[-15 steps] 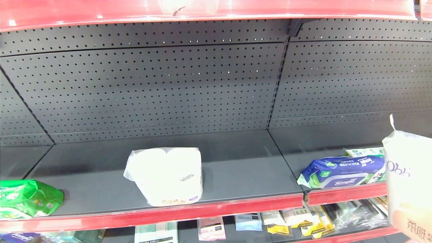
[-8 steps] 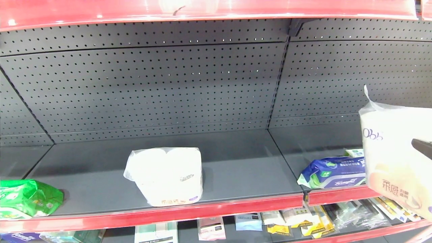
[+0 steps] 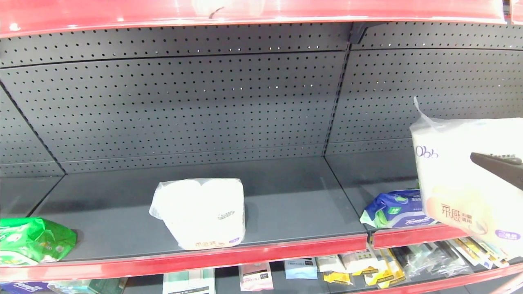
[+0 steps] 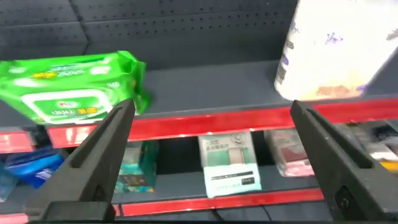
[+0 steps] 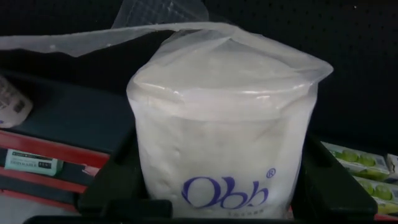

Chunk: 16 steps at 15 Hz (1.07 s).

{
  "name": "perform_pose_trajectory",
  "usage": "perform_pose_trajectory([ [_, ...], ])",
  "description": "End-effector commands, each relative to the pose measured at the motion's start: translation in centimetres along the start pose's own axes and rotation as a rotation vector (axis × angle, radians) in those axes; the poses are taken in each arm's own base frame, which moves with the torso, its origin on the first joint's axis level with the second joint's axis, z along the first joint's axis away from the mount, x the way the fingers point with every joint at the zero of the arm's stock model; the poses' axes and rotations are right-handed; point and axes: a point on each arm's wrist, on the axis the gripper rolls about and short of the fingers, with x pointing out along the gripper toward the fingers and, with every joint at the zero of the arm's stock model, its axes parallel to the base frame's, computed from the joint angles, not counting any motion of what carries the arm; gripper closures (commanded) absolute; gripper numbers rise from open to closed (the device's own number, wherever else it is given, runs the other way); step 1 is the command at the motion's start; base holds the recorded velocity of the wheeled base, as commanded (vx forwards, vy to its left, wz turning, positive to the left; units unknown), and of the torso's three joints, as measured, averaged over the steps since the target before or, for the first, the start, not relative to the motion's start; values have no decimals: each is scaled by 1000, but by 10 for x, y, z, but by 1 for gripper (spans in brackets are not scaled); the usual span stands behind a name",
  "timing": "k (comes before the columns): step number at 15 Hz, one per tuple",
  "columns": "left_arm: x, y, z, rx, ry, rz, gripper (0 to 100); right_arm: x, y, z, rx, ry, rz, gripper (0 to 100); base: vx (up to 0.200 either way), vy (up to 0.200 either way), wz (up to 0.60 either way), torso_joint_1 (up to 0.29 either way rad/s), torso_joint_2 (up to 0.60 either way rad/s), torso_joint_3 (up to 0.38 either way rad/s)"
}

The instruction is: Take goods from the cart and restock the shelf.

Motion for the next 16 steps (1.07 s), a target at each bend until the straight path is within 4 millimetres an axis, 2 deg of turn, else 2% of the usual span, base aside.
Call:
perform_pose_trajectory([
  [1, 1, 0, -4, 1, 7, -8, 0, 3, -1, 2, 2, 3, 5, 100, 0, 0, 600, 7, -2, 2],
  [7, 2, -2, -4, 3, -1, -62, 0, 5, -1, 2, 3, 8, 9, 100, 0, 0, 600, 5, 3, 1],
  [9, 2, -2, -4, 5, 0, -57, 0, 13, -2, -1, 4, 34, 15, 100, 0, 0, 600, 15, 5, 2],
  [11, 2, -2, -4, 4, 0, -56, 0, 18, -3, -3, 6, 48, 17, 100, 0, 0, 0, 0, 0, 0],
  [12, 2, -2, -5, -1, 1, -63, 0, 39, -7, -6, 14, 87, 27, 100, 0, 0, 0, 0, 0, 0],
  [14, 2, -2, -5, -8, 1, -60, 0, 69, -10, -14, 20, 102, 61, 100, 0, 0, 0, 0, 0, 0],
  [16, 2, -2, -5, -4, -3, -62, 0, 96, -9, -21, 22, 88, 183, 100, 0, 0, 0, 0, 0, 0],
])
